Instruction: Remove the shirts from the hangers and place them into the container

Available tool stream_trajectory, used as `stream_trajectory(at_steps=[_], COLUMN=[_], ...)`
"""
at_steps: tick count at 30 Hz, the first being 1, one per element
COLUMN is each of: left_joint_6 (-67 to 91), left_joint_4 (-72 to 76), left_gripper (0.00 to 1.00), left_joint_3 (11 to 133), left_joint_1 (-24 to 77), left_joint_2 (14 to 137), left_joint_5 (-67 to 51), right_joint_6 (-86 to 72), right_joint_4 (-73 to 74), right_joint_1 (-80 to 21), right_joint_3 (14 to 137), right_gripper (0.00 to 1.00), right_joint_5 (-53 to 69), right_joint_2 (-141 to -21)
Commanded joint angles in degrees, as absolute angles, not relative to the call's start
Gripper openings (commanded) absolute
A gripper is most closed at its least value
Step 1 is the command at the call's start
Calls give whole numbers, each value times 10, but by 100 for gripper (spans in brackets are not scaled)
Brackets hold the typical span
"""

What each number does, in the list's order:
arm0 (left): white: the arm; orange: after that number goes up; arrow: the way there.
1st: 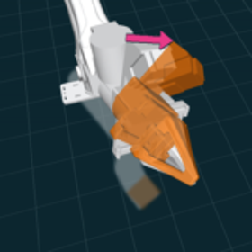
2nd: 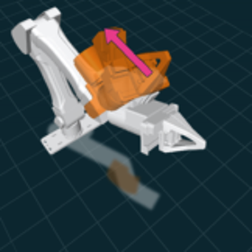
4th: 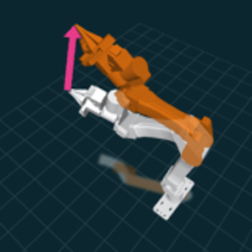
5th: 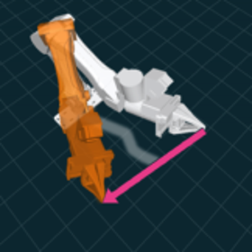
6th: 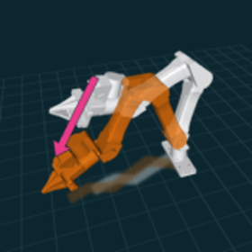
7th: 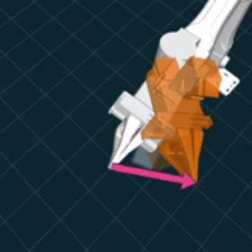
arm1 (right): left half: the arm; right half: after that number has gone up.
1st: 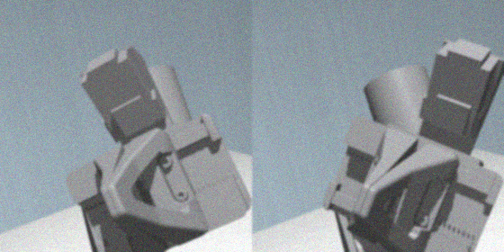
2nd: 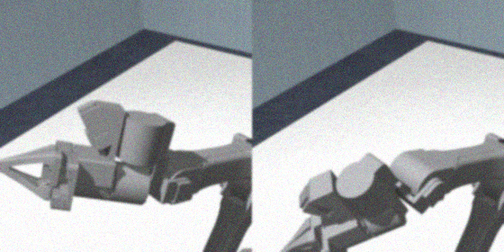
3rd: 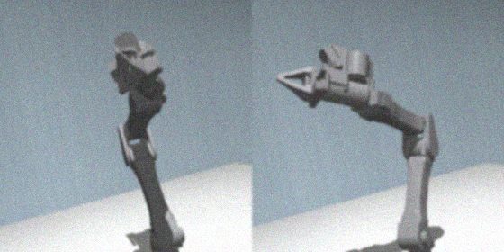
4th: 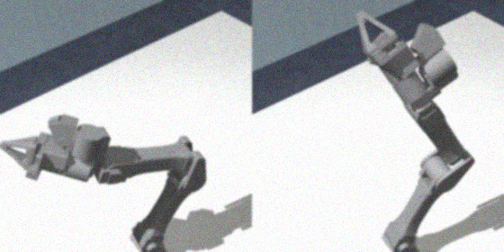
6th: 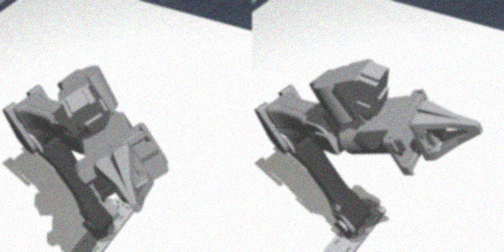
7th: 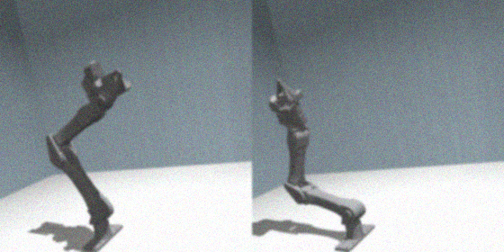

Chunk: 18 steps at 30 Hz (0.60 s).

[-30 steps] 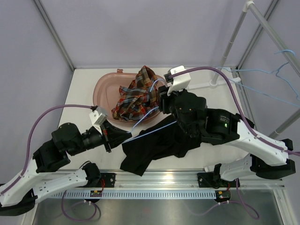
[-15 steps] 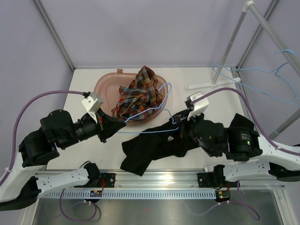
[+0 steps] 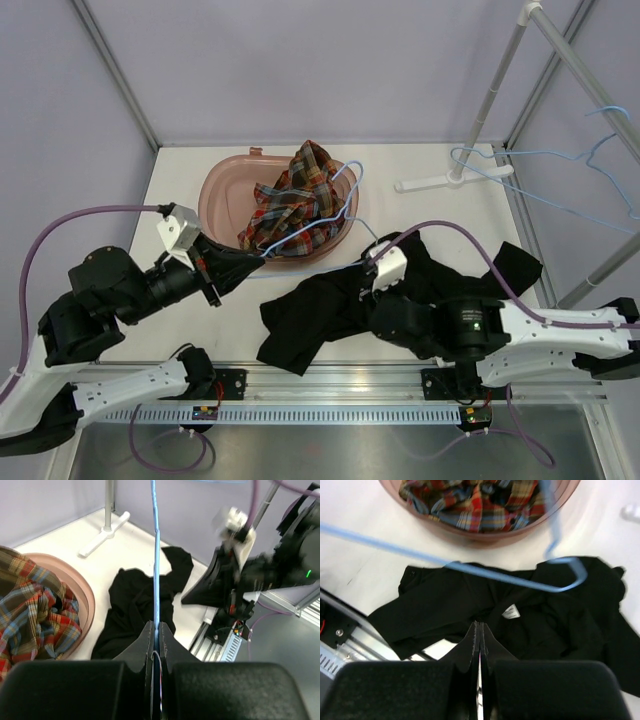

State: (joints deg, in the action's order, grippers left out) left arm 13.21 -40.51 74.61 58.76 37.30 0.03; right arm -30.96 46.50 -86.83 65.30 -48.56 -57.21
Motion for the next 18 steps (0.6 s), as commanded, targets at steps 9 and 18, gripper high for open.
stream_trajectory(at_steps=[9,18], left_joint_6=[83,104], left_joint_4=[-166,-64], left_gripper=[0,0], left_joint_3=[759,770], left_joint_1=[587,594], left_joint_2=[454,572], left_joint_5=[-100,-187], right_joint_6=[-448,-443], right_joint_4=[334,242], right_joint_1=[-954,-954], right_joint_3=[541,532], right_gripper=[0,0], right_joint_5=[-463,-417], right_joint_2=[-714,-816])
